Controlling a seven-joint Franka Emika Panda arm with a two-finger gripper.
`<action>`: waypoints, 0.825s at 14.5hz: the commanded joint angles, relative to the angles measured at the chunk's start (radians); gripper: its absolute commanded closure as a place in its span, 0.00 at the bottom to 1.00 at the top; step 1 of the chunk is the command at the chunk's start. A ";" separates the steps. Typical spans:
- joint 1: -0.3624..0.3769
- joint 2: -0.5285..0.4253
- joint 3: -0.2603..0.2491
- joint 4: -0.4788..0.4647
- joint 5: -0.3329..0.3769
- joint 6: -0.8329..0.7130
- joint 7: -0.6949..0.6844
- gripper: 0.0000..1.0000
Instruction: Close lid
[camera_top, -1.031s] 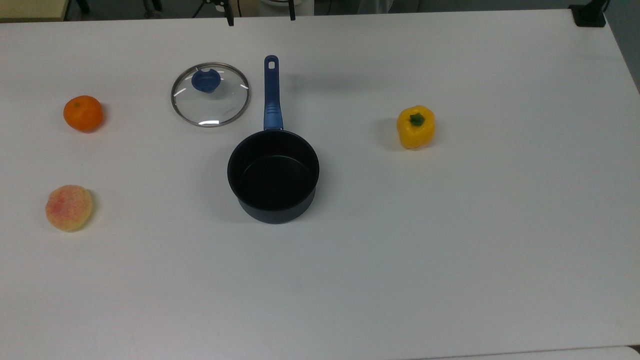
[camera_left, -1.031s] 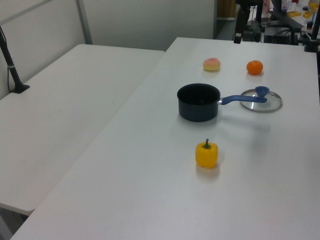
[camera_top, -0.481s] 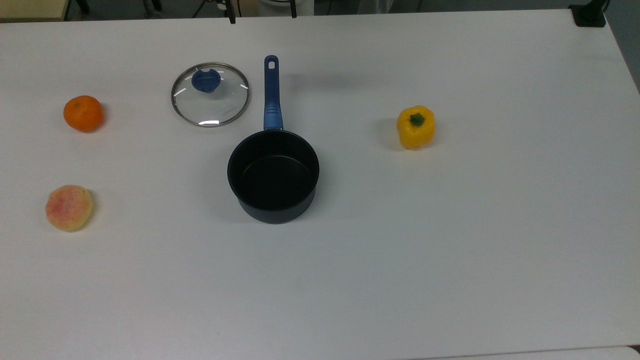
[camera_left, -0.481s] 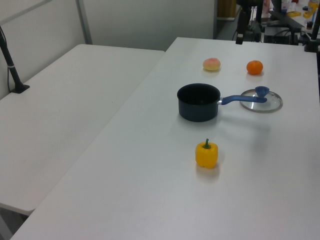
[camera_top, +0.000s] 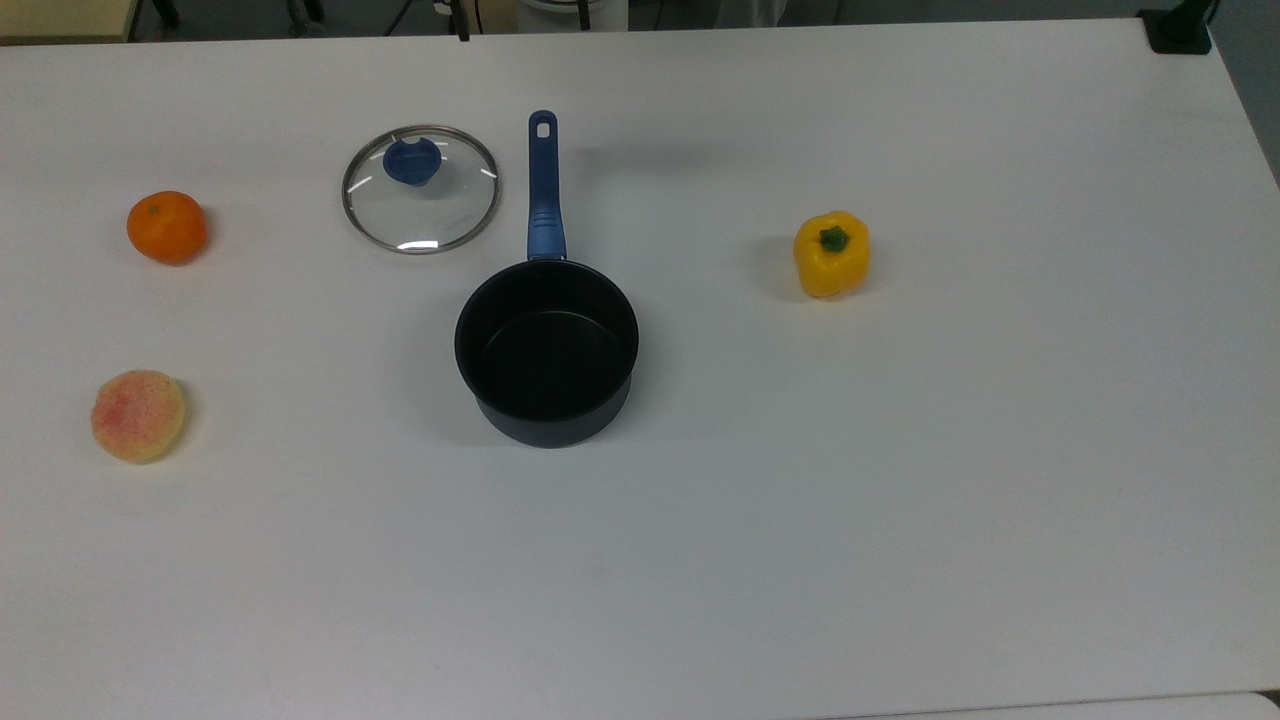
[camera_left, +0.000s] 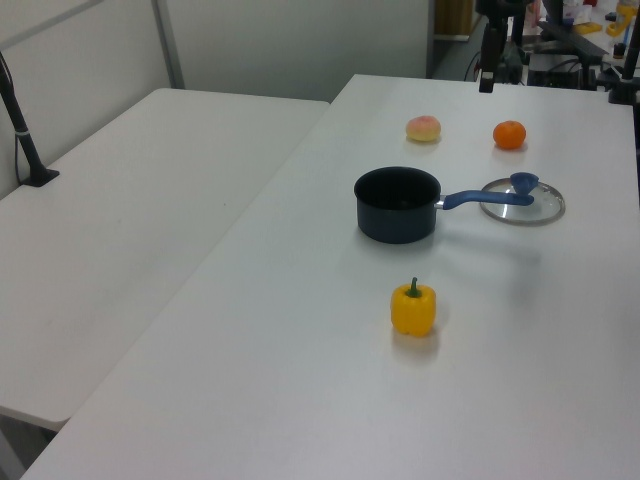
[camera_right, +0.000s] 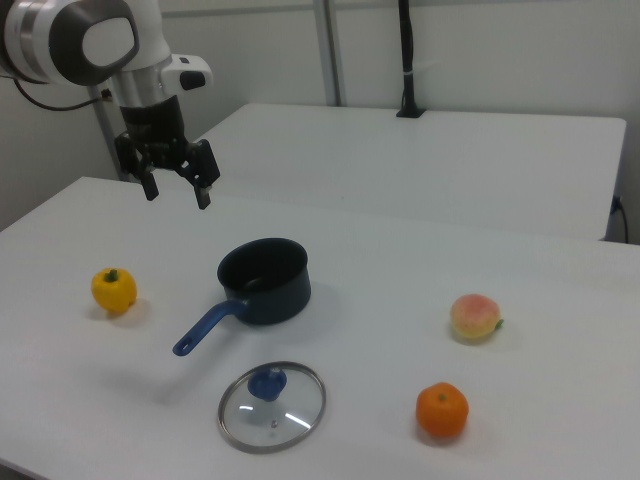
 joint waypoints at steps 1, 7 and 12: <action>0.005 -0.016 -0.005 -0.004 -0.019 -0.020 -0.020 0.00; 0.002 -0.016 -0.005 0.023 -0.096 -0.062 -0.014 0.00; -0.024 -0.011 -0.016 0.022 -0.109 -0.081 -0.012 0.00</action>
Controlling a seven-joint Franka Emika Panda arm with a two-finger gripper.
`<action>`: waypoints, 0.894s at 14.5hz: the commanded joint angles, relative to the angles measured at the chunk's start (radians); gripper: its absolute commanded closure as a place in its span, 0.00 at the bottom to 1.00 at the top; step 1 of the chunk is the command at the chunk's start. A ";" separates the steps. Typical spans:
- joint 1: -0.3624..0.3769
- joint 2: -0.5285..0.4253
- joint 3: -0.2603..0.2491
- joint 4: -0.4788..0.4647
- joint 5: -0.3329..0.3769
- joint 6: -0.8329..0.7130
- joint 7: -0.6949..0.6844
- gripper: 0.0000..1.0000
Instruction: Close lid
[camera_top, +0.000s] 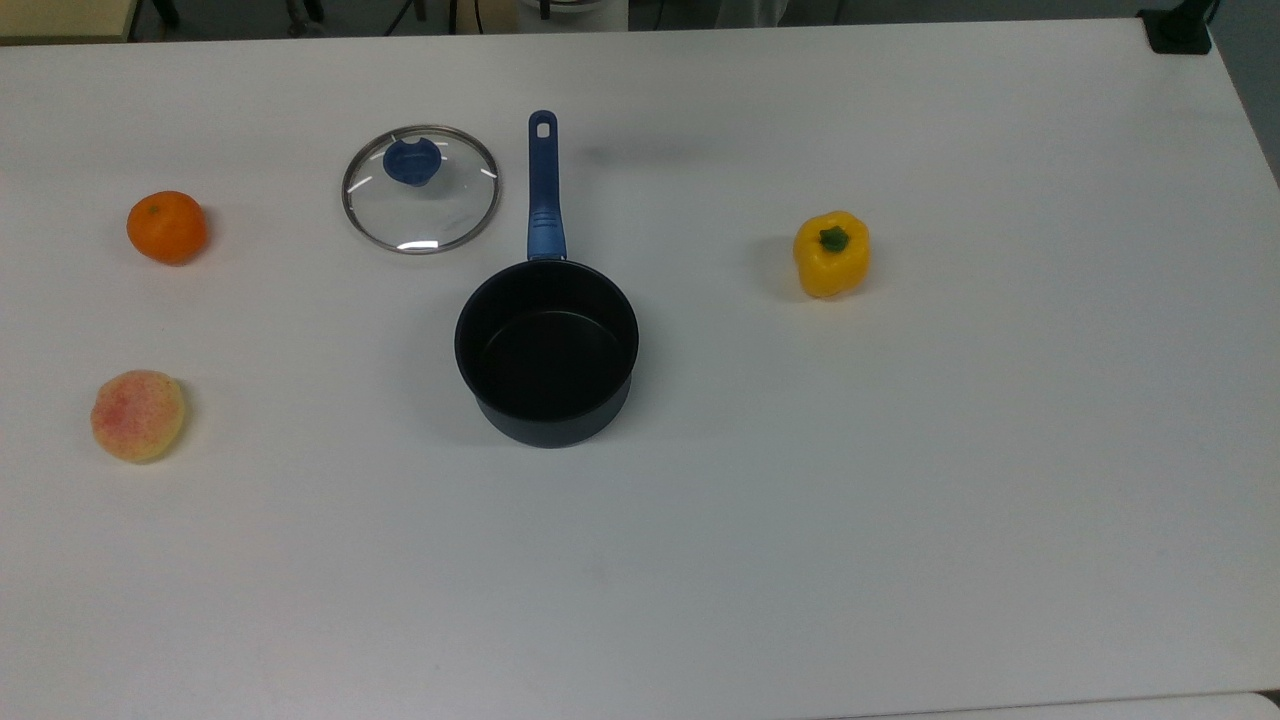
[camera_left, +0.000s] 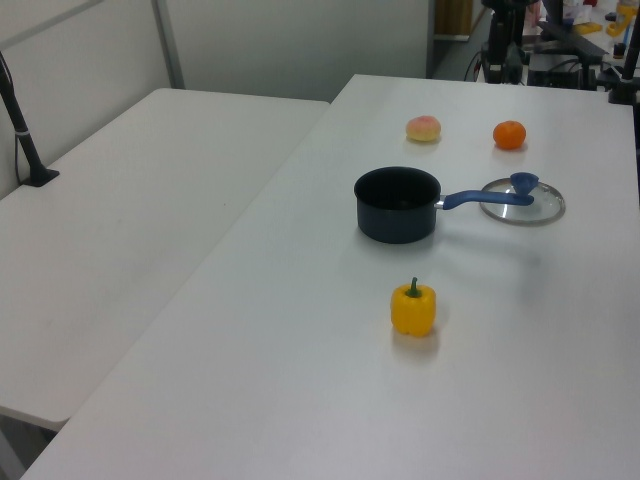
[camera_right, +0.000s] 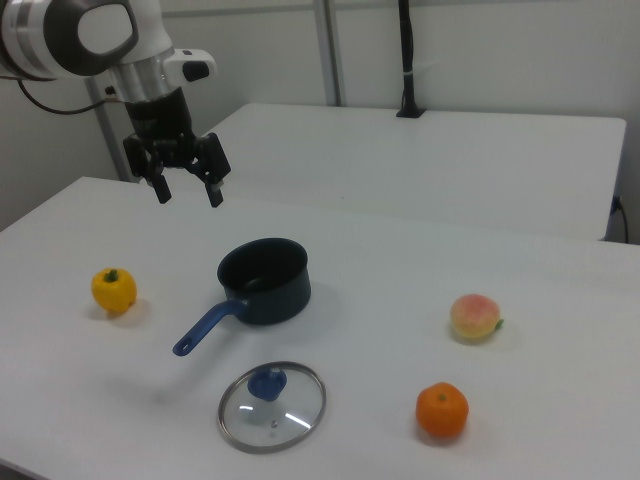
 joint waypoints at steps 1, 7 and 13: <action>-0.026 -0.002 -0.011 -0.003 -0.009 -0.056 -0.018 0.00; -0.081 -0.002 -0.011 -0.032 -0.011 -0.107 -0.026 0.00; -0.116 0.010 -0.011 -0.199 -0.011 -0.012 -0.030 0.00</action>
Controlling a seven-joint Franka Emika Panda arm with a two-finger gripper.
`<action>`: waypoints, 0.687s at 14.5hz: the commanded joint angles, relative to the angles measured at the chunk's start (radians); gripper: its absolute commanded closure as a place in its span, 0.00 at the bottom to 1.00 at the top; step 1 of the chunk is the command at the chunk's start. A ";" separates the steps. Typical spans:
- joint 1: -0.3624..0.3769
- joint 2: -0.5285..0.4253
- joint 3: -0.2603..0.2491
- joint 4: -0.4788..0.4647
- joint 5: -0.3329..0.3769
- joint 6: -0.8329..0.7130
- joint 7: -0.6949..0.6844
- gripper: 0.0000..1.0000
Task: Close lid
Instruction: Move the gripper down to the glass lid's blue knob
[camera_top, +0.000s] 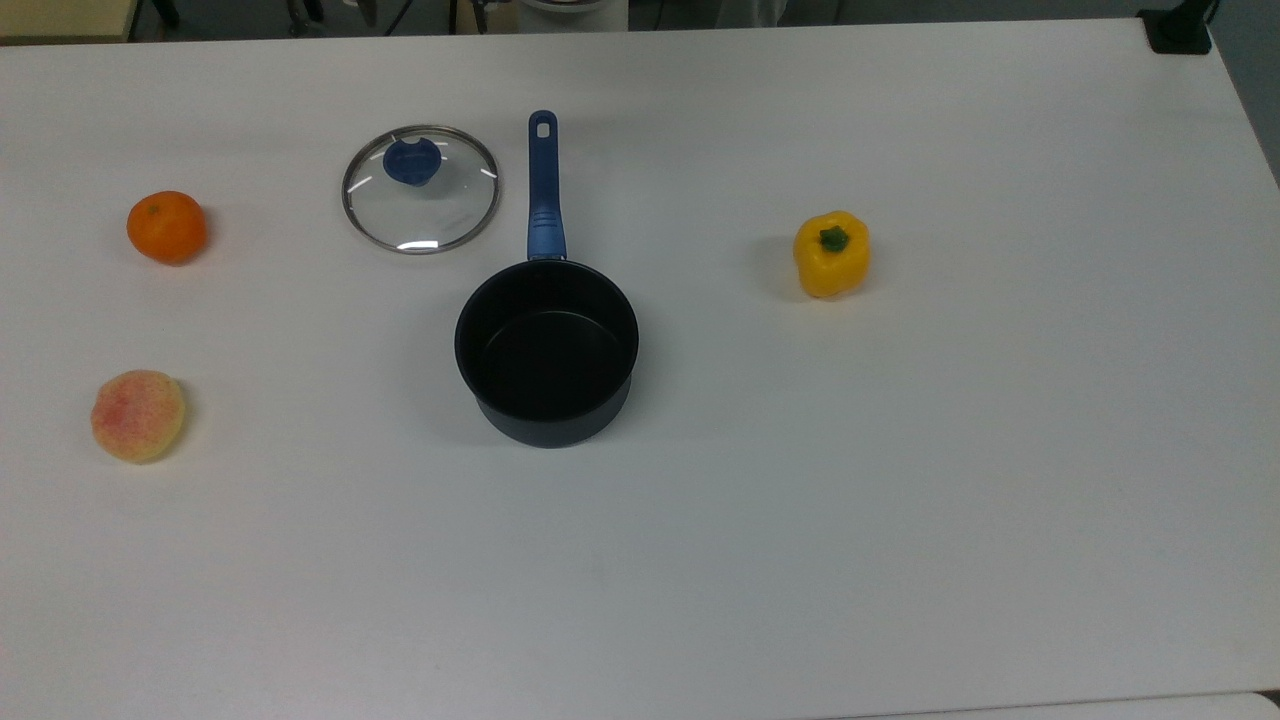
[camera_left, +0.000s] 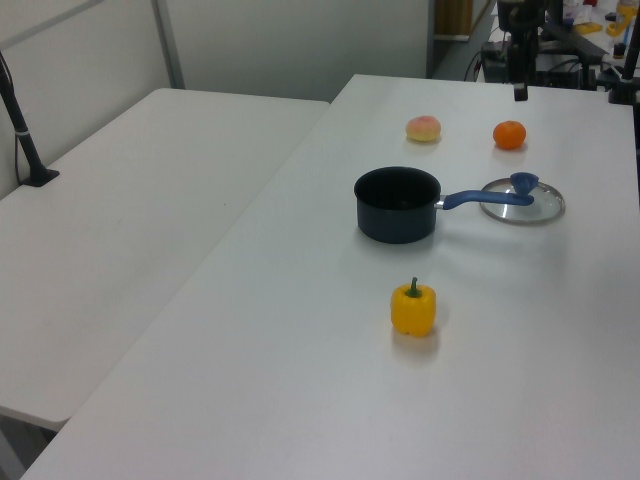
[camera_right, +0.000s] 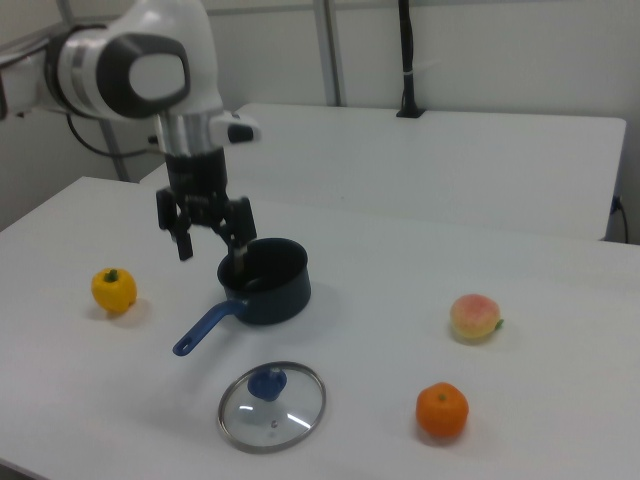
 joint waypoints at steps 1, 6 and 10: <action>-0.020 -0.014 -0.003 -0.139 -0.017 0.101 -0.058 0.00; -0.054 -0.019 -0.004 -0.291 -0.020 0.220 -0.213 0.00; -0.065 -0.023 -0.004 -0.409 -0.080 0.391 -0.215 0.00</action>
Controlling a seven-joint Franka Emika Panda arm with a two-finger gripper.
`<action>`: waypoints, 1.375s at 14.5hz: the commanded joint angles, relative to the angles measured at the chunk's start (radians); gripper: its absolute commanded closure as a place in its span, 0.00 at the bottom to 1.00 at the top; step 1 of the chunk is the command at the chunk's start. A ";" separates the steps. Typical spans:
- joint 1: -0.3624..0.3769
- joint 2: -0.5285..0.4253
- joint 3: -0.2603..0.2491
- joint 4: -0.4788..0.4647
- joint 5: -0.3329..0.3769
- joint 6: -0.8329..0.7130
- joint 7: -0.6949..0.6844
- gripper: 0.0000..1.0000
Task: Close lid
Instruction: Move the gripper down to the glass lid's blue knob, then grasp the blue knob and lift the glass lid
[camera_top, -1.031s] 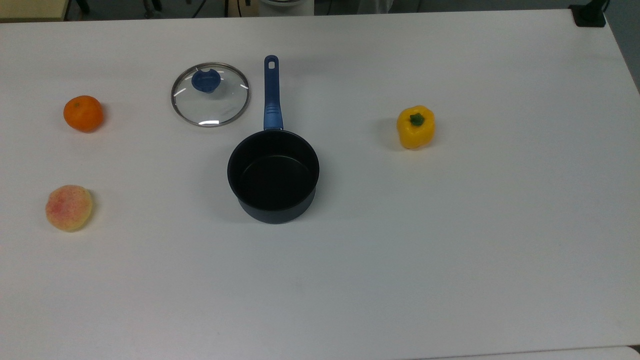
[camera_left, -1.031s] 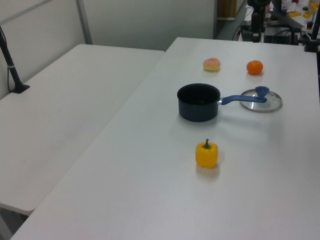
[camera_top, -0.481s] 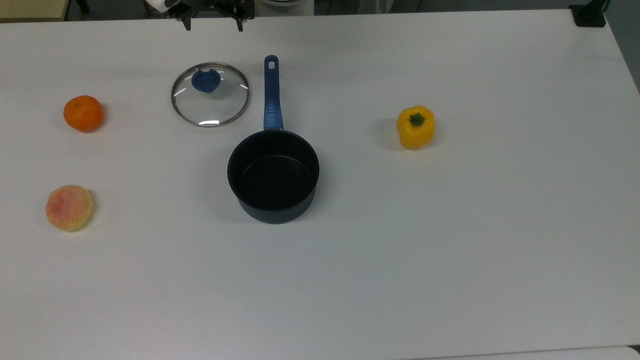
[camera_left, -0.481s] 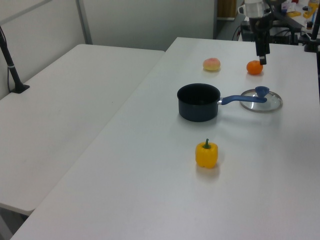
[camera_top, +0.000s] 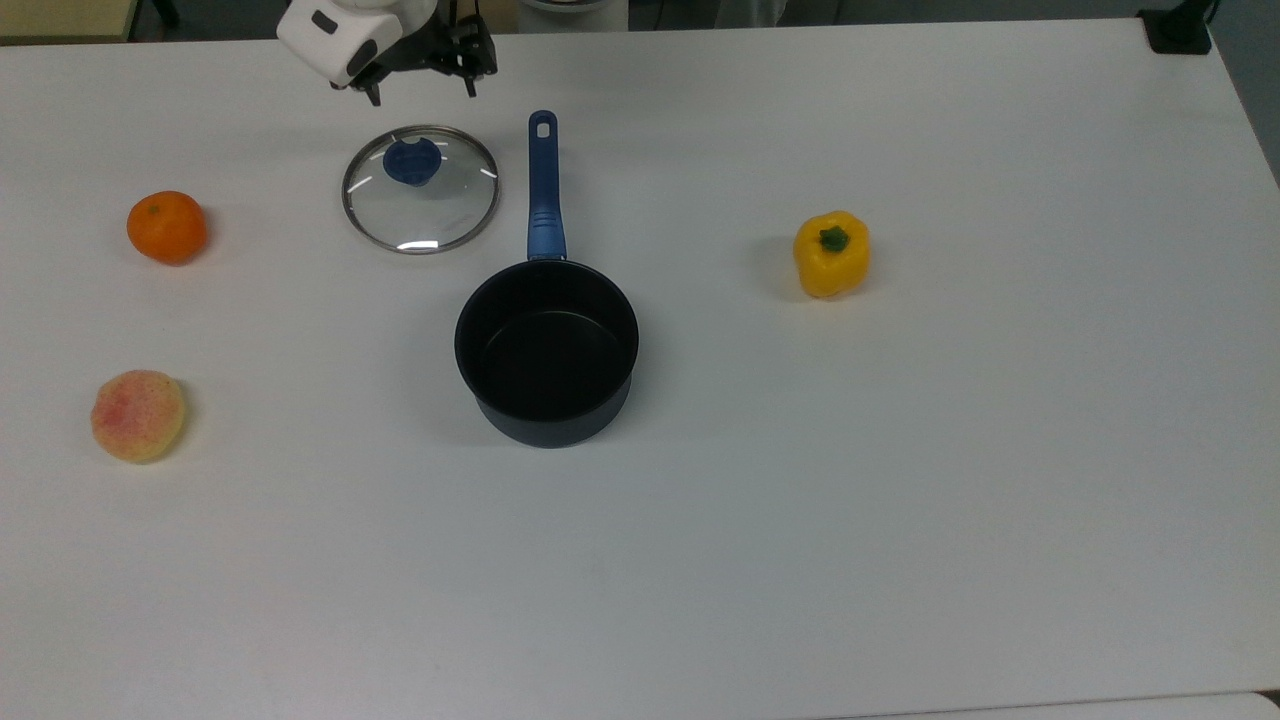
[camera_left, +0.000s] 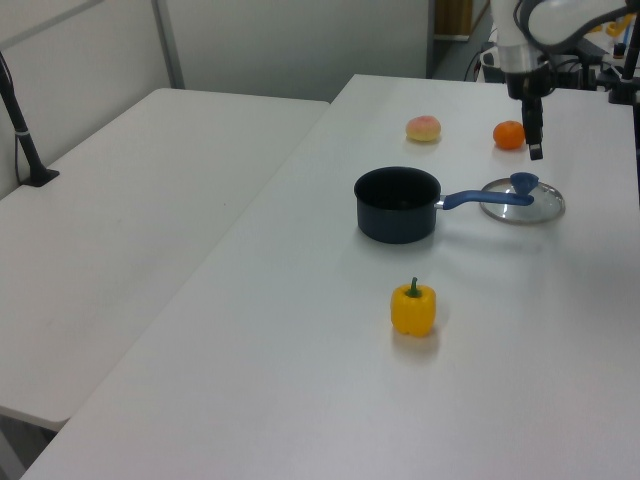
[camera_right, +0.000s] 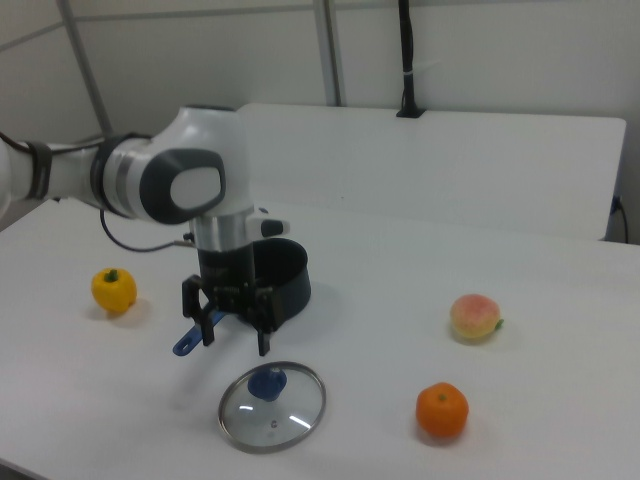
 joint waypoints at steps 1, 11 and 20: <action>-0.005 -0.034 -0.002 -0.146 -0.055 0.203 -0.023 0.00; -0.020 -0.002 -0.002 -0.281 -0.133 0.505 -0.023 0.00; -0.026 0.004 -0.002 -0.278 -0.156 0.513 -0.027 0.77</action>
